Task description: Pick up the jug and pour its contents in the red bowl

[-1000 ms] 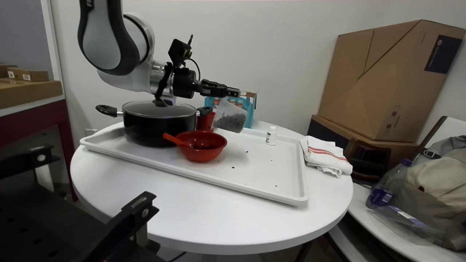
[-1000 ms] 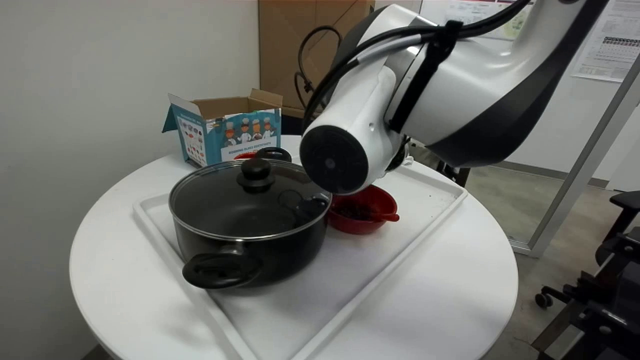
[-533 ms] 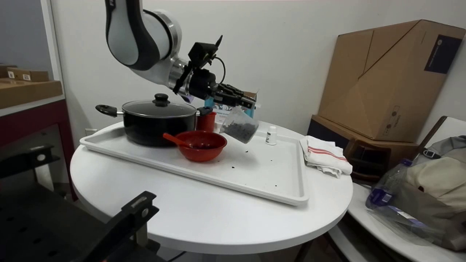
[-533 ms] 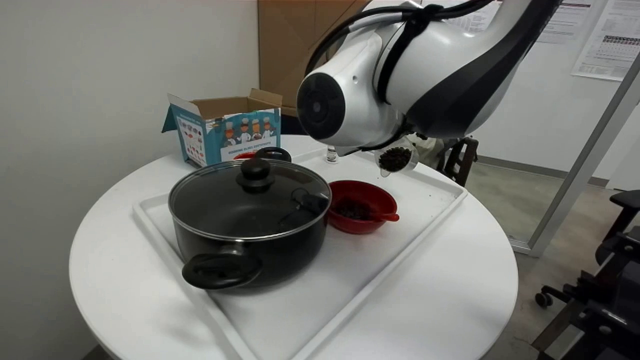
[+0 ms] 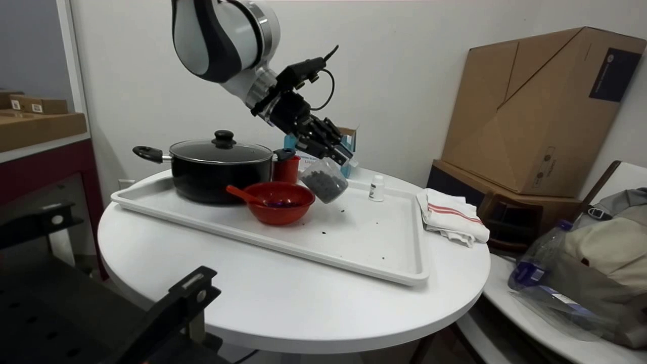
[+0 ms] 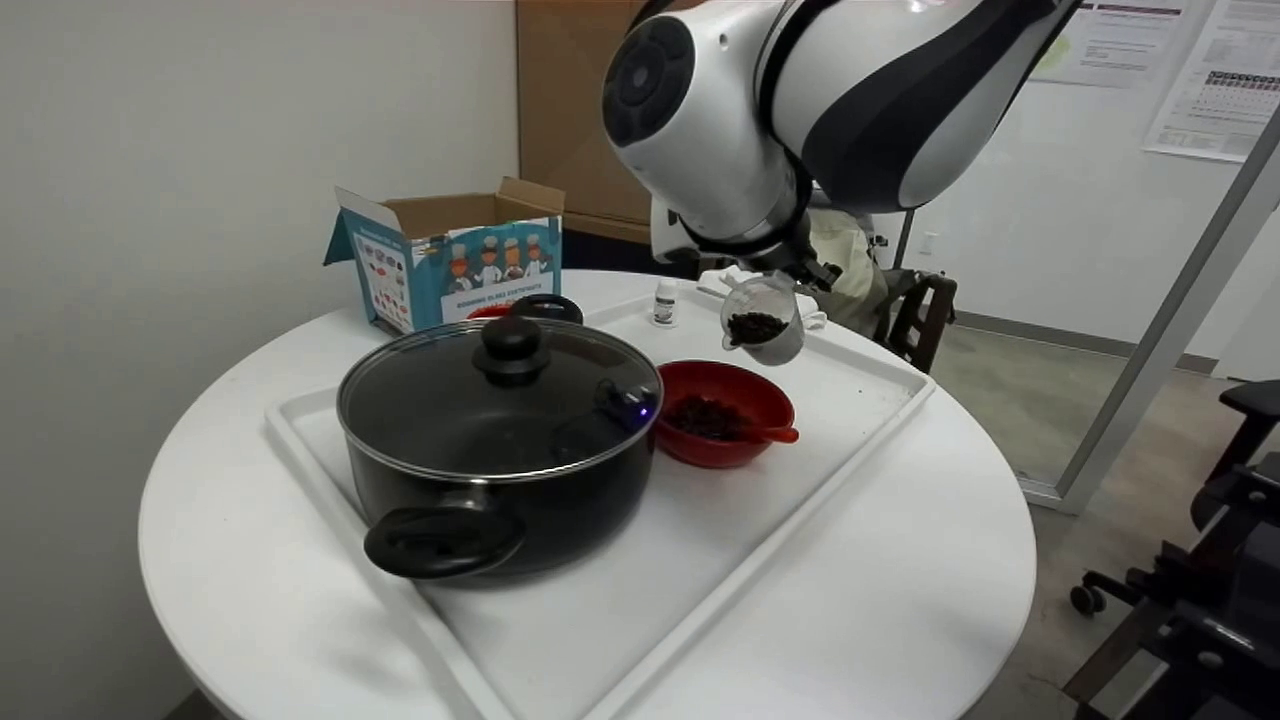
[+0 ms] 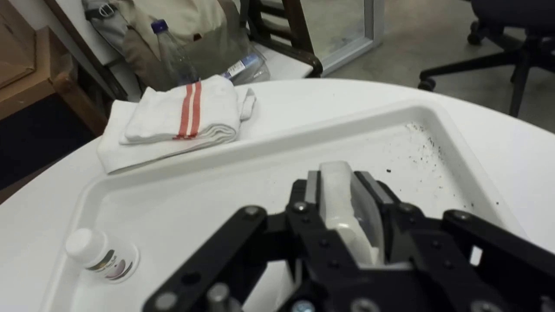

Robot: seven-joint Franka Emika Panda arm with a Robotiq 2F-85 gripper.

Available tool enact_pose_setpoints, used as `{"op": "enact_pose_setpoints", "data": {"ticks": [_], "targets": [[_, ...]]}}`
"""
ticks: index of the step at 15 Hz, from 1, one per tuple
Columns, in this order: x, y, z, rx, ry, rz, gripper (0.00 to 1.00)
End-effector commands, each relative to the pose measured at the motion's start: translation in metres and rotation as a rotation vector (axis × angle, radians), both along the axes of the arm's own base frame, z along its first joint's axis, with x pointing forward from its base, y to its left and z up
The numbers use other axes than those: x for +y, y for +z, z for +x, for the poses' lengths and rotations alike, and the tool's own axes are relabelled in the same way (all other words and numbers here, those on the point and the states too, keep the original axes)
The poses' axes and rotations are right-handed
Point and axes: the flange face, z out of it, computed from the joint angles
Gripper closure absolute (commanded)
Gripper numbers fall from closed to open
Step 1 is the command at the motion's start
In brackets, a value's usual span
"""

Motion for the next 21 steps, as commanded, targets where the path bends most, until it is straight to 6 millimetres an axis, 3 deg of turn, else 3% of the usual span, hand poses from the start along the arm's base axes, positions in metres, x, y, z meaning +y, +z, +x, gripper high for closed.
{"op": "enact_pose_setpoints", "data": {"ticks": [1,6,12,17,21], "targets": [[-0.006,0.02,0.007,-0.028,-0.061,0.19,0.94],[-0.039,0.039,0.019,-0.089,-0.201,0.403,0.94],[-0.087,0.055,0.024,-0.159,-0.333,0.514,0.94],[-0.132,0.059,0.03,-0.242,-0.436,0.659,0.94],[-0.181,0.05,0.033,-0.291,-0.522,0.809,0.94]]}}
